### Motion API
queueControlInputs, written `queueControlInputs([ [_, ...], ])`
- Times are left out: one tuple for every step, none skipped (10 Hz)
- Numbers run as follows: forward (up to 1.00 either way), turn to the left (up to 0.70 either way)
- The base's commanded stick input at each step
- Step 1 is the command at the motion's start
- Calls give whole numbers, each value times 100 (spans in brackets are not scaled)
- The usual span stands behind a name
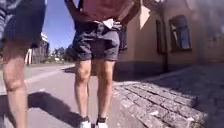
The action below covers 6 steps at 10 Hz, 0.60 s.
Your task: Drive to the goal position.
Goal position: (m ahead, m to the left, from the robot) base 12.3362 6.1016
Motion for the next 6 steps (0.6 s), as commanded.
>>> queueControlInputs([
  [-70,0],
  [-50,0],
  [0,0],
  [0,0],
  [0,0],
  [0,0],
])
